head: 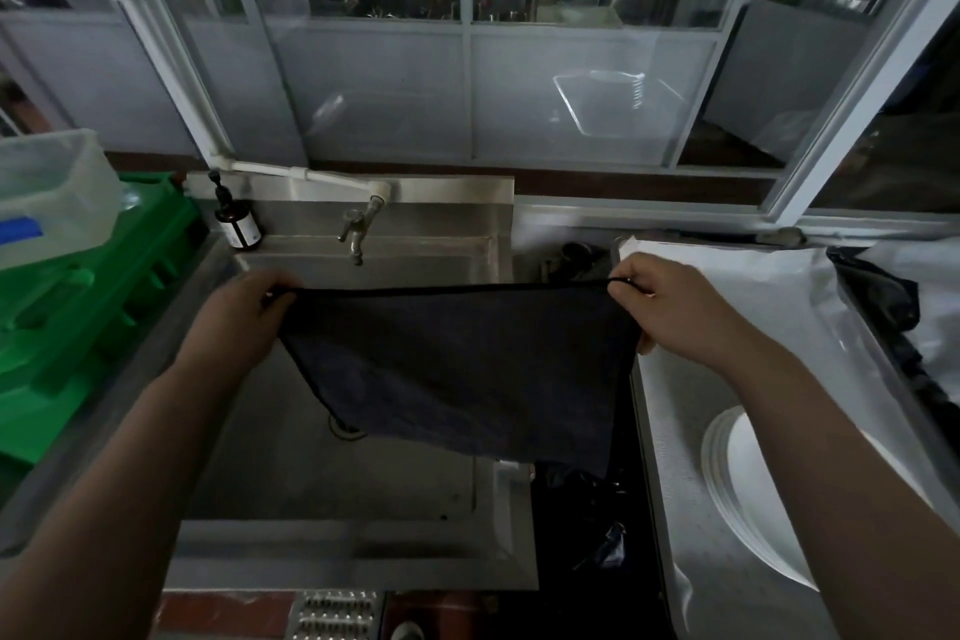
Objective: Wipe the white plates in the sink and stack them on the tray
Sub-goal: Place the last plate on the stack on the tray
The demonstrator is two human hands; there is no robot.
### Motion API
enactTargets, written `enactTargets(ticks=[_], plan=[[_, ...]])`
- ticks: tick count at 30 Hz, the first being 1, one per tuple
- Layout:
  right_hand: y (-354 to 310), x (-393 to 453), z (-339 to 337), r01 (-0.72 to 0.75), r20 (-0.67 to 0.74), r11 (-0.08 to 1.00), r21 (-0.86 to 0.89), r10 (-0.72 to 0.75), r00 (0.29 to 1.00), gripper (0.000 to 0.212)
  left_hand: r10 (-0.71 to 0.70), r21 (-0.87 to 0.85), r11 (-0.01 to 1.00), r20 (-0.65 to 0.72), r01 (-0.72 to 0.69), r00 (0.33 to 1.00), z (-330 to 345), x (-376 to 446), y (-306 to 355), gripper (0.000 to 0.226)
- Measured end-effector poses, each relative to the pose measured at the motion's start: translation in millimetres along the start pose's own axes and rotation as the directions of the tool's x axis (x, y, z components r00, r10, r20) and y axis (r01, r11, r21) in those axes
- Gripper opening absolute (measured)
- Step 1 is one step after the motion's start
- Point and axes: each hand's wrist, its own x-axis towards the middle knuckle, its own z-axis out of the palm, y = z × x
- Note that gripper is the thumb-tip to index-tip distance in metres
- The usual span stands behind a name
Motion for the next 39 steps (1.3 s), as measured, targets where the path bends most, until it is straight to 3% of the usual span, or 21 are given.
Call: enactTargets(ticks=[4, 8, 15, 21, 27, 31, 35, 39], plan=[[40.3, 10.9, 24.7, -0.053, 0.071, 0.994, -0.099, 0.06, 0.996, 0.009, -0.101, 0.01, 0.995, 0.171, 0.101, 0.98, 45.8, 5.4, -13.6, 0.012], [68.6, 29.8, 40.5, -0.019, 0.079, 0.975, -0.22, 0.037, 0.996, 0.009, -0.126, 0.027, 0.992, 0.253, 0.124, 0.959, 83.3, 15.9, -16.7, 0.012], [94.8, 62.4, 52.0, -0.092, 0.028, 0.98, -0.178, 0.099, 0.995, 0.008, -0.164, 0.045, 0.986, 0.335, 0.158, 0.928, 118.6, 33.6, -25.3, 0.01], [97.9, 31.9, 74.1, -0.069, 0.128, 0.964, -0.255, 0.105, 0.986, 0.007, -0.231, 0.137, 0.972, 0.465, 0.189, 0.855, 143.9, 4.5, -53.0, 0.016], [108.2, -16.7, 110.7, -0.012, 0.253, 0.95, -0.312, 0.095, 0.963, 0.008, -0.276, 0.167, 0.961, 0.504, 0.221, 0.819, 178.9, -33.5, -78.5, 0.02], [120.9, -38.0, 135.6, 0.047, 0.414, 0.904, -0.426, 0.149, 0.898, 0.017, -0.314, 0.245, 0.947, 0.588, 0.205, 0.745, 201.5, -55.2, -75.0, 0.019], [133.9, -45.5, 153.8, 0.014, 0.499, 0.81, -0.586, 0.347, 0.794, 0.017, -0.343, 0.278, 0.938, 0.683, 0.205, 0.645, 224.1, -63.4, -73.4, 0.025], [128.2, -43.3, 164.5, 0.053, 0.518, 0.756, -0.652, 0.393, 0.76, 0.016, -0.28, 0.227, 0.959, 0.694, 0.168, 0.663, 238.6, -57.7, -52.9, 0.027]])
